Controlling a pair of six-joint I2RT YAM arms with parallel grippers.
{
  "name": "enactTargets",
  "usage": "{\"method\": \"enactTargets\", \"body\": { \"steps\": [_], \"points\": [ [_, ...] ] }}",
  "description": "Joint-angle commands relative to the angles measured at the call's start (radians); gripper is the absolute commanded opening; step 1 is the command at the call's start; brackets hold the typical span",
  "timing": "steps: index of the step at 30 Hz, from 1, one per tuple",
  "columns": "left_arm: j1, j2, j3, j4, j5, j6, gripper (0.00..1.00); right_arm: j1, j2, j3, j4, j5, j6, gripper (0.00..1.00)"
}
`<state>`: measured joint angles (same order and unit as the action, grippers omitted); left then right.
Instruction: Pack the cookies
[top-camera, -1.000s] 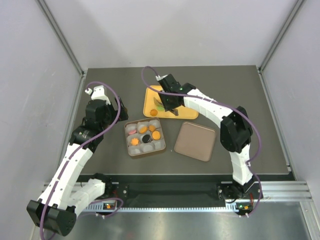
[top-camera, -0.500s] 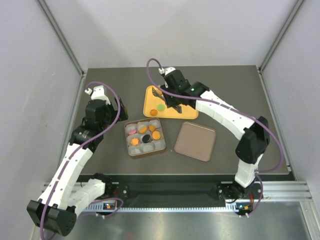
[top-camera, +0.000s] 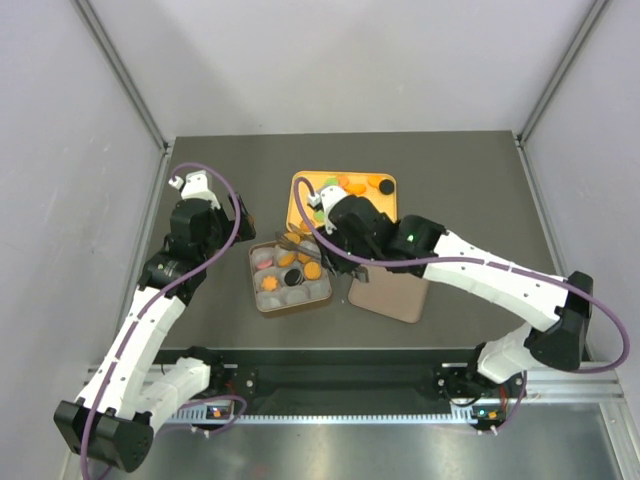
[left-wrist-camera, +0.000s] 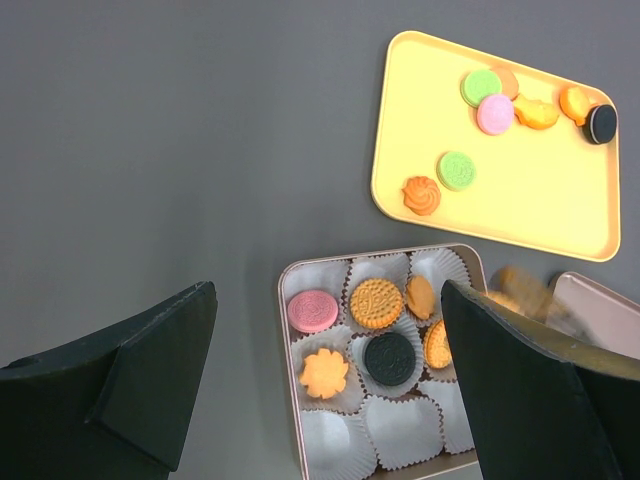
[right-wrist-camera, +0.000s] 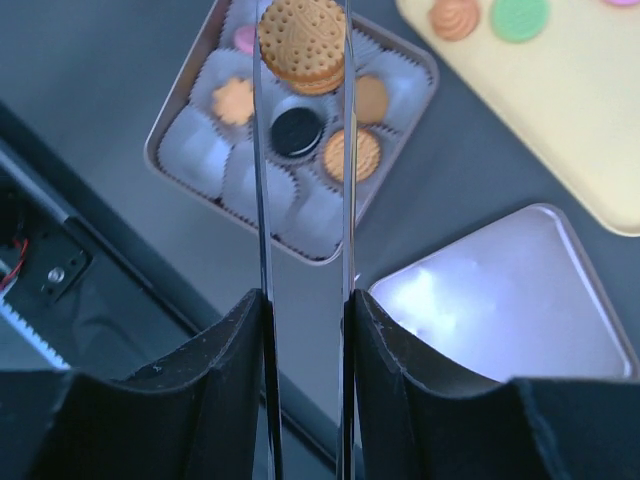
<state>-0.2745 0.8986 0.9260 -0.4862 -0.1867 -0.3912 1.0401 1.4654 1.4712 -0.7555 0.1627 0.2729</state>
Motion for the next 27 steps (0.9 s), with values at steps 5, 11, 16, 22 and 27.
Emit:
{"method": "enactTargets", "body": {
  "steps": [5, 11, 16, 22, 27],
  "points": [
    [0.006, -0.015, -0.006, 0.055, 0.007, -0.005, 0.99, 0.116, -0.036, -0.08, 0.025, -0.057, 0.08, 0.33],
    [0.009, -0.015, -0.006, 0.055, 0.001, -0.005, 0.99, 0.149, -0.007, -0.109, 0.096, -0.117, 0.111, 0.33],
    [0.011, -0.01, -0.006, 0.054, 0.003, -0.005, 0.99, 0.149, 0.021, -0.13, 0.137, -0.146, 0.124, 0.33],
    [0.014, -0.009, -0.006, 0.055, 0.006, -0.003, 0.99, 0.149, 0.055, -0.144, 0.18, -0.187, 0.141, 0.34],
    [0.015, -0.009, -0.006, 0.055, 0.01, -0.005, 0.99, 0.149, 0.062, -0.16, 0.2, -0.189, 0.163, 0.34]
  ]
}}
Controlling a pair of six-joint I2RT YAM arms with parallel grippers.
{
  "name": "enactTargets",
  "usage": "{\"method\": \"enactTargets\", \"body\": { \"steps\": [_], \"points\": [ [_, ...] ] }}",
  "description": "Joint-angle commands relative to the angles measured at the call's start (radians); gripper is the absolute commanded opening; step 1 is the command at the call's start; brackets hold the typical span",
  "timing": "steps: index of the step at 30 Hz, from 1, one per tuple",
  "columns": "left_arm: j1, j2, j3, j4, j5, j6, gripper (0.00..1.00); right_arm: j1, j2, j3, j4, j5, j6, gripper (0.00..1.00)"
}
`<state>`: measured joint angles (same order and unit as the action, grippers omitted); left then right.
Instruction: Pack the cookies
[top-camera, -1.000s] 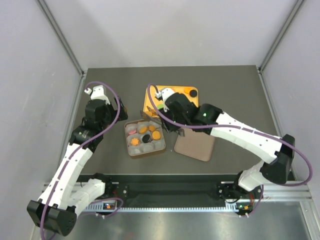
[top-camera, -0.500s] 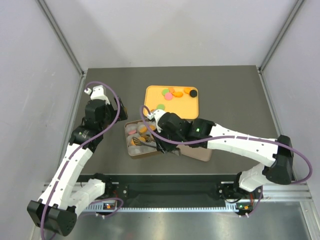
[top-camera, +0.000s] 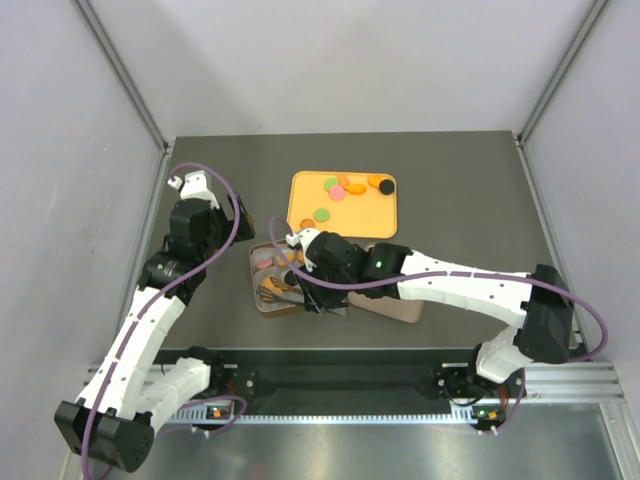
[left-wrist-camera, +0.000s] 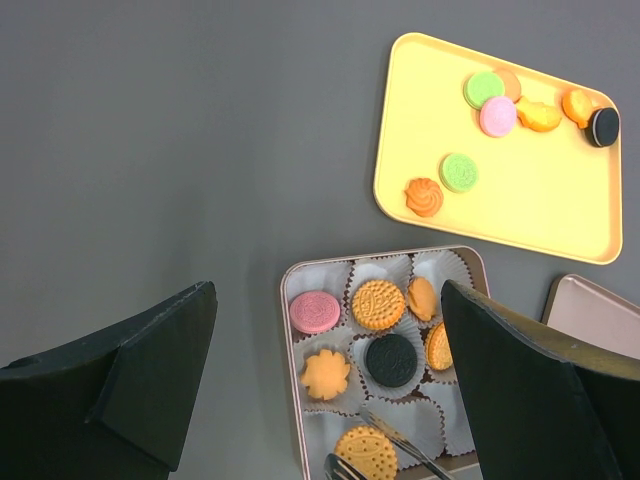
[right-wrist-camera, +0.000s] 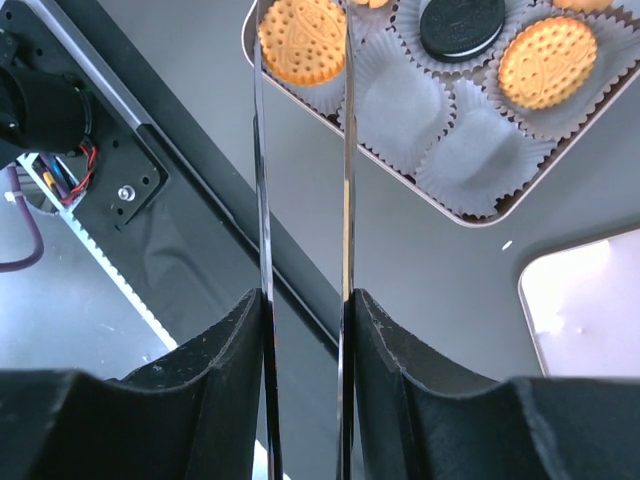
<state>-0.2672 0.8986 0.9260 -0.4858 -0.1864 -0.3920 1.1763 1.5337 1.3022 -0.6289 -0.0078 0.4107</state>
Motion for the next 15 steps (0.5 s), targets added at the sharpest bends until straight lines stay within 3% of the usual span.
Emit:
{"method": "enactTargets", "body": {
  "steps": [1, 15],
  "points": [
    [0.008, -0.01, -0.006, 0.055, 0.01, -0.004, 0.99, 0.013, -0.006, 0.006, 0.077, -0.021, 0.027, 0.35],
    [0.008, -0.007, -0.007, 0.056, 0.015, -0.005, 0.99, 0.005, -0.001, -0.029, 0.107, -0.034, 0.051, 0.38]
  ]
}}
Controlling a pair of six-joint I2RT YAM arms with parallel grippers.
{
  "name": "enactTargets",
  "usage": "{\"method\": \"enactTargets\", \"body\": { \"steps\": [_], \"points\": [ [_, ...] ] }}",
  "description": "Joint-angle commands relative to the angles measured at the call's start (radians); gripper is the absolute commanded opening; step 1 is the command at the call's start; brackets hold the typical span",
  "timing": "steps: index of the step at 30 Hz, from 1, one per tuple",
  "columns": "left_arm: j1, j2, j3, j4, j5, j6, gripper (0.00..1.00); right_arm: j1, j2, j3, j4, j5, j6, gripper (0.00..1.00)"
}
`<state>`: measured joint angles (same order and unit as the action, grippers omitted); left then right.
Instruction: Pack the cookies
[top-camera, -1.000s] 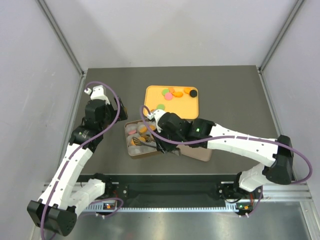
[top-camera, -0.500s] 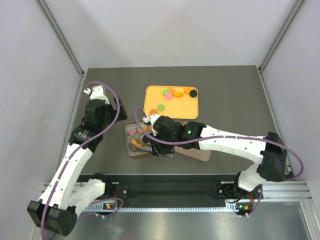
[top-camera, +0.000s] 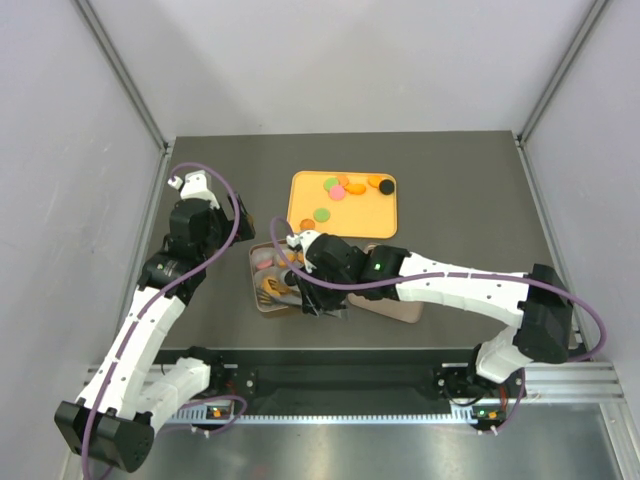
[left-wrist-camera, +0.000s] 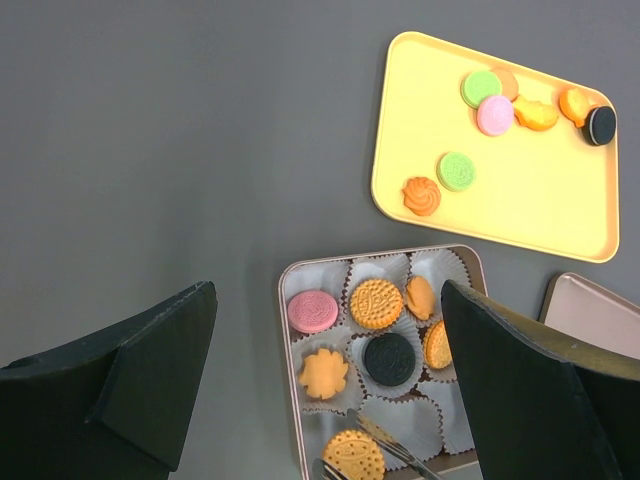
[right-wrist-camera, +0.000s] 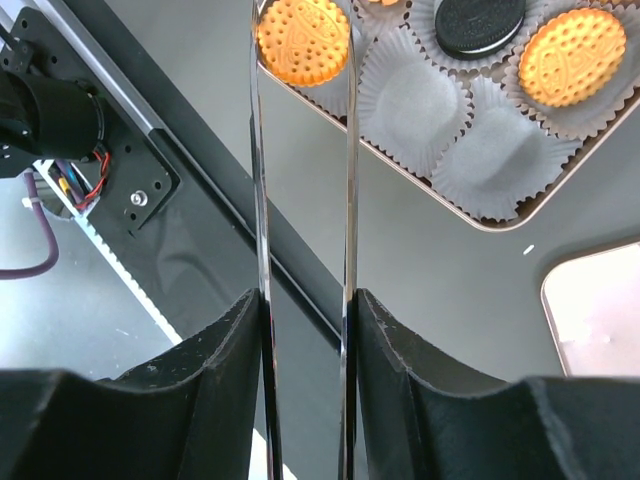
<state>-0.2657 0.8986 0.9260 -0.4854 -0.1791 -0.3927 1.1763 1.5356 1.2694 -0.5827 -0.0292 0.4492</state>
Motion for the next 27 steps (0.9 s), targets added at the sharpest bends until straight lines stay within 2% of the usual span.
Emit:
{"method": "enactTargets", "body": {
  "steps": [1, 27],
  "points": [
    [0.006, -0.007, -0.007, 0.056, 0.007, -0.005, 0.99, 0.005, -0.002, 0.002, 0.063, -0.014, 0.013, 0.38],
    [0.008, -0.006, -0.007, 0.056, 0.009, -0.003, 0.99, -0.017, 0.017, -0.021, 0.081, -0.041, 0.013, 0.45]
  ]
}}
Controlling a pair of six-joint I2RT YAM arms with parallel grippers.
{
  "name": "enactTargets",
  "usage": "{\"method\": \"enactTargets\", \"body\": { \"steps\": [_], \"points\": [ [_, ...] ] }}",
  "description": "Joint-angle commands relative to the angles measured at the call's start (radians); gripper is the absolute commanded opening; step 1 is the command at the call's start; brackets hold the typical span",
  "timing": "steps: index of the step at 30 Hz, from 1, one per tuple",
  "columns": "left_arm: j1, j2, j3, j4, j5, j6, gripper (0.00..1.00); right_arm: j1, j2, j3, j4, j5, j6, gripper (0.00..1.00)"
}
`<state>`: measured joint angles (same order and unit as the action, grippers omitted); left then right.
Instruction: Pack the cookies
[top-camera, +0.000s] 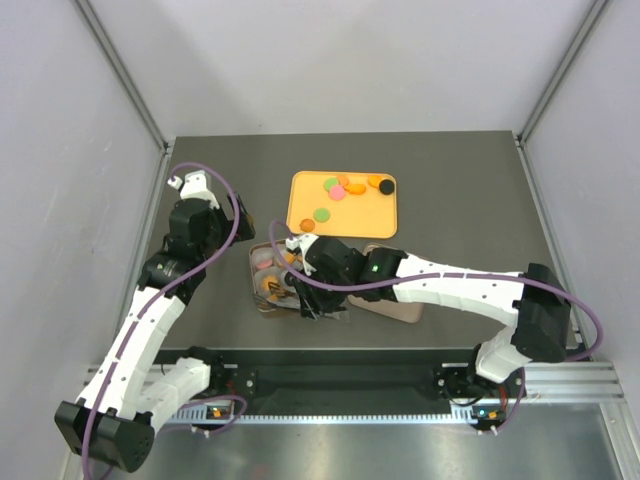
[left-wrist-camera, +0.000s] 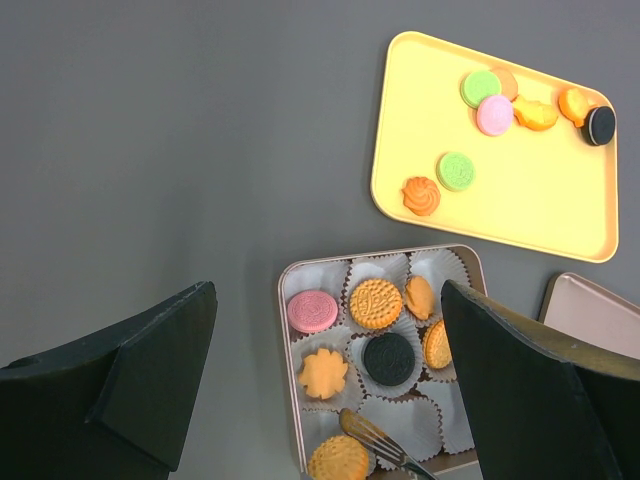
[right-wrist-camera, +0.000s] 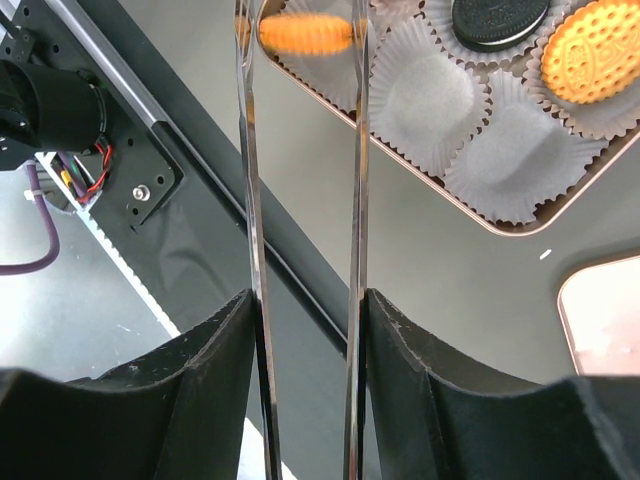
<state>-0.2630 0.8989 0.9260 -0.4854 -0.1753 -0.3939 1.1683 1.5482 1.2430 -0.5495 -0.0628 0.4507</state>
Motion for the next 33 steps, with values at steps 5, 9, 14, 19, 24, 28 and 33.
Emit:
{"method": "enactTargets", "body": {
  "steps": [5, 9, 14, 19, 24, 28, 33],
  "points": [
    [0.005, -0.008, -0.007, 0.056, 0.005, -0.002, 0.99, -0.01, 0.006, 0.006, 0.048, -0.006, 0.009, 0.46],
    [0.005, -0.008, -0.007, 0.056, 0.005, -0.002, 0.99, -0.01, 0.001, 0.007, 0.049, 0.0, 0.008, 0.46],
    [0.005, -0.008, -0.007, 0.057, 0.003, -0.002, 0.99, -0.016, -0.013, 0.013, 0.046, 0.014, 0.005, 0.46],
    [0.005, -0.009, -0.007, 0.056, 0.005, -0.002, 0.99, -0.024, -0.026, 0.036, 0.028, 0.043, -0.003, 0.47],
    [0.005, -0.011, -0.007, 0.056, 0.005, -0.002, 0.99, -0.033, -0.048, 0.067, 0.007, 0.06, -0.02, 0.47],
    [0.005, -0.011, -0.007, 0.056, 0.005, 0.0, 0.99, -0.088, -0.091, 0.093, -0.029, 0.089, -0.041, 0.45],
    [0.005, -0.011, -0.006, 0.057, 0.005, -0.002, 0.99, -0.202, -0.164, 0.122, -0.076, 0.101, -0.09, 0.44]
  ]
}}
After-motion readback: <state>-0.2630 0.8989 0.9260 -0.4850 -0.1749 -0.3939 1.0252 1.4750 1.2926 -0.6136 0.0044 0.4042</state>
